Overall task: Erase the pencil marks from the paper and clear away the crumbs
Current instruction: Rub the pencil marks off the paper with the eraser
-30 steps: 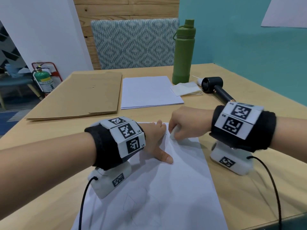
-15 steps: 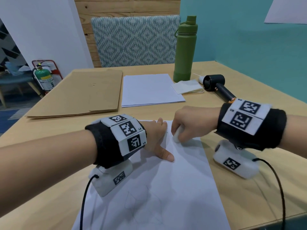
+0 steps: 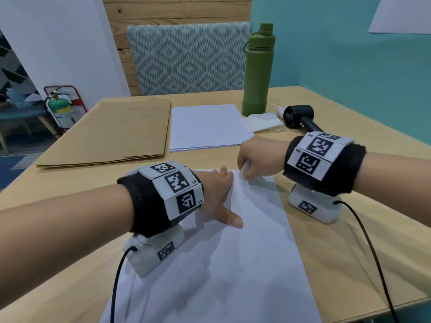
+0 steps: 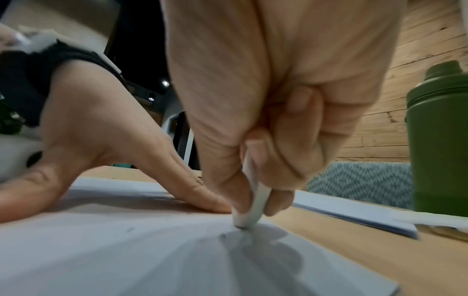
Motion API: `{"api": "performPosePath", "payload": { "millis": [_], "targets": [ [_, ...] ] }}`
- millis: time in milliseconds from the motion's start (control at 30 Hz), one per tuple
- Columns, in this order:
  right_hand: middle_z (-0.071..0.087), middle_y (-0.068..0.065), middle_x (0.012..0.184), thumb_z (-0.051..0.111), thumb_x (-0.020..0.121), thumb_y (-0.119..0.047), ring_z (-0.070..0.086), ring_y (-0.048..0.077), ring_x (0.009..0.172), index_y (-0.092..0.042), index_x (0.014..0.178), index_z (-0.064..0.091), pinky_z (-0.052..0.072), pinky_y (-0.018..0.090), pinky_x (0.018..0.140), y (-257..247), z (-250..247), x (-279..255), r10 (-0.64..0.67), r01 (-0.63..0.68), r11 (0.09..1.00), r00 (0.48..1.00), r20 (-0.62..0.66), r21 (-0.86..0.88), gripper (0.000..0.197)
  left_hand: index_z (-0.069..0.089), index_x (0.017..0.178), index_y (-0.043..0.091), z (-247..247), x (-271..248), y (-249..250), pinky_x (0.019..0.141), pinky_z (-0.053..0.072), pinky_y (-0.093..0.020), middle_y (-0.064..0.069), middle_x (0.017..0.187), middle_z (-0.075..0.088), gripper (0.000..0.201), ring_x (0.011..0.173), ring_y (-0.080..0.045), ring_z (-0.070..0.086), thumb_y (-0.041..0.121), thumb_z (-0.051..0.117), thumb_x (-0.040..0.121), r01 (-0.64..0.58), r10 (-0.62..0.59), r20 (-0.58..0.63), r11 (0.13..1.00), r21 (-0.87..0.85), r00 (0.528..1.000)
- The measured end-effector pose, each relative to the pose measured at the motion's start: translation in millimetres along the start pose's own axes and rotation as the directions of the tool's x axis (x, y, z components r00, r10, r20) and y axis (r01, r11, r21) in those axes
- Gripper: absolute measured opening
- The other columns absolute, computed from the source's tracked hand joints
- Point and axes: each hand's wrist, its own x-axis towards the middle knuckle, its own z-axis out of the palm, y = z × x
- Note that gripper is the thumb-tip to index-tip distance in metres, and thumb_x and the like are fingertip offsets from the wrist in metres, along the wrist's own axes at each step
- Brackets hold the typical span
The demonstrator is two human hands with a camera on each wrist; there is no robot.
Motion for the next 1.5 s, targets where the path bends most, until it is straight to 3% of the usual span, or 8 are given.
{"api": "performPosePath", "payload": {
  "millis": [133,400,600,767,967,1100,1233,1500],
  "targets": [
    [0.051,-0.001,0.059,0.056,0.077,-0.010,0.047,0.017,0.062,-0.014,0.066,0.062,0.042,0.028,0.060,-5,2,-9,-0.066,0.067,0.998,0.991,0.115,-0.002,0.013,0.007,0.148,0.004,0,-1,-1,0.114,0.025,-0.043,-0.009,0.157,0.008,0.103,0.144,-0.023,0.019,0.062,0.057,0.079,-0.007,0.008,0.006,1.000,-0.021,1.000],
    [0.064,0.000,0.075,0.058,0.079,-0.011,0.053,0.015,0.072,-0.007,0.090,0.073,0.045,0.026,0.066,2,-1,7,-0.024,0.024,1.000,1.000,-0.002,0.001,0.019,0.007,0.148,0.005,-1,-3,0,0.113,0.026,-0.044,-0.009,0.157,0.008,0.103,0.143,-0.022,0.019,0.063,0.056,0.079,0.013,-0.013,0.021,1.000,-0.012,1.000],
    [0.057,0.005,0.069,0.060,0.077,-0.018,0.048,0.016,0.066,-0.012,0.079,0.070,0.041,0.030,0.062,1,-2,-8,-0.084,0.079,0.996,0.970,0.229,0.031,0.012,-0.011,0.150,0.009,-3,-5,1,0.118,0.016,-0.043,-0.005,0.159,-0.014,0.110,0.147,-0.020,0.003,0.063,0.054,0.080,0.016,-0.015,0.063,1.000,-0.016,0.998],
    [0.065,0.001,0.082,0.059,0.079,-0.013,0.055,0.016,0.078,-0.009,0.096,0.073,0.045,0.027,0.067,6,-3,3,-0.002,0.002,1.000,0.999,0.039,0.016,0.022,-0.013,0.150,0.009,-4,-5,2,0.118,0.016,-0.044,-0.004,0.158,-0.017,0.110,0.147,-0.020,0.004,0.064,0.053,0.080,0.024,-0.024,0.074,1.000,-0.001,0.997],
    [0.067,0.013,0.078,0.060,0.076,-0.019,0.050,0.017,0.068,-0.011,0.094,0.073,0.043,0.028,0.063,1,0,-8,-0.061,0.057,0.998,0.971,0.232,0.026,0.023,-0.013,0.150,0.010,-3,-5,1,0.118,0.014,-0.044,-0.005,0.158,-0.017,0.110,0.148,-0.020,-0.001,0.063,0.053,0.080,0.021,-0.020,0.080,1.000,-0.019,0.997],
    [0.071,0.007,0.090,0.061,0.078,-0.014,0.061,0.019,0.083,-0.008,0.093,0.074,0.051,0.031,0.073,9,-1,6,0.013,-0.014,1.000,0.997,0.071,0.024,0.021,-0.015,0.149,0.009,-2,-3,-1,0.118,0.014,-0.045,-0.004,0.158,-0.018,0.111,0.148,-0.019,-0.001,0.065,0.051,0.080,0.023,-0.023,0.088,1.000,0.004,0.996],
    [0.063,0.003,0.072,0.058,0.080,-0.010,0.056,0.017,0.066,-0.007,0.089,0.073,0.045,0.024,0.059,15,-5,9,0.073,-0.072,0.996,0.997,-0.015,0.055,0.017,-0.006,0.151,0.010,-2,-4,-3,0.117,0.018,-0.042,-0.002,0.160,-0.008,0.106,0.147,-0.020,0.011,0.063,0.053,0.081,0.013,-0.011,0.059,0.999,-0.030,0.998],
    [0.049,-0.004,0.052,0.071,0.078,-0.025,0.041,0.009,0.046,-0.008,0.094,0.072,0.034,0.013,0.043,0,-5,-8,-0.012,-0.054,0.974,0.957,0.290,0.219,0.023,-0.006,0.151,0.011,-1,-1,-8,0.118,0.018,-0.039,-0.001,0.160,-0.009,0.105,0.146,-0.020,0.012,0.062,0.053,0.081,0.031,-0.028,0.048,0.998,-0.051,0.998]
  ]
}}
